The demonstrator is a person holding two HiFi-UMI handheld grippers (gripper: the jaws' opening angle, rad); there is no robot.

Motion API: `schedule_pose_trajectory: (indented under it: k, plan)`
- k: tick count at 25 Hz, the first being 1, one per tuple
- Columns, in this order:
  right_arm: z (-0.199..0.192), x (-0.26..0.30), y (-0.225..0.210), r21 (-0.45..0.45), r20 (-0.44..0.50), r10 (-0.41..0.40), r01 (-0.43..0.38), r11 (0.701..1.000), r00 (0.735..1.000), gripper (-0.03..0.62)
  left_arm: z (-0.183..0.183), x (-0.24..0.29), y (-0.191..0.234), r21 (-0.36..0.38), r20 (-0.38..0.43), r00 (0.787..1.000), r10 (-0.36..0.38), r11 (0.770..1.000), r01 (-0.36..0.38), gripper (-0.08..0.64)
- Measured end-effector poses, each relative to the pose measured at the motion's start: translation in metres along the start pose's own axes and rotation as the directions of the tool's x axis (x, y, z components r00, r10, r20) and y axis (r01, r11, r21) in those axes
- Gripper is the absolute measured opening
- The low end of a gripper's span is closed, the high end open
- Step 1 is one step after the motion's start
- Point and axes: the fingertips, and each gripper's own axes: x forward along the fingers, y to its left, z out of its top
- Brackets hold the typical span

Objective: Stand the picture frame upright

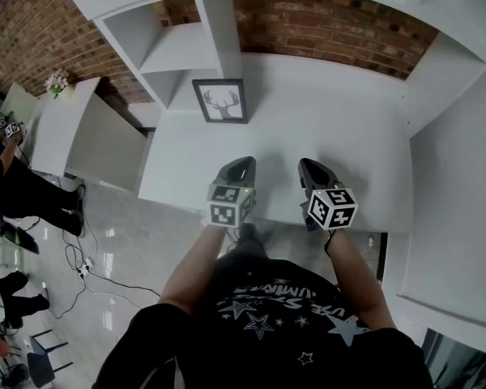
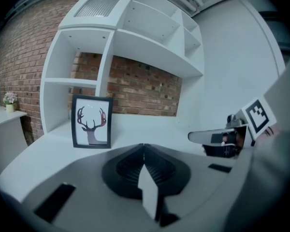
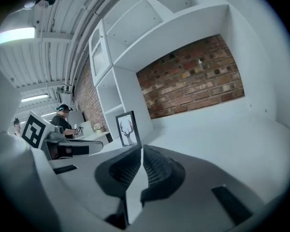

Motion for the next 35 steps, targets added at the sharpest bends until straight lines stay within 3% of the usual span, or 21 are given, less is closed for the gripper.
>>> schedule_pose_trajectory:
  k: [10, 23, 35]
  plan:
    - [-0.025, -0.083, -0.003, 0.002, 0.019, 0.011, -0.011, 1.0, 1.0, 0.025, -0.016, -0.036, -0.079, 0.023, 0.011, 1.0, -0.016, 1.0, 0.016, 0.018]
    - [-0.065, -0.206, -0.005, 0.012, 0.001, 0.034, -0.034, 0.999, 0.999, 0.025, -0.046, -0.118, -0.168, -0.013, 0.036, 0.997, 0.067, 0.998, -0.067, 0.018]
    - [-0.073, -0.22, -0.01, 0.0, -0.007, 0.027, -0.027, 1.0, 1.0, 0.025, -0.056, -0.134, -0.187, -0.012, 0.032, 0.998, 0.06, 0.998, -0.06, 0.019]
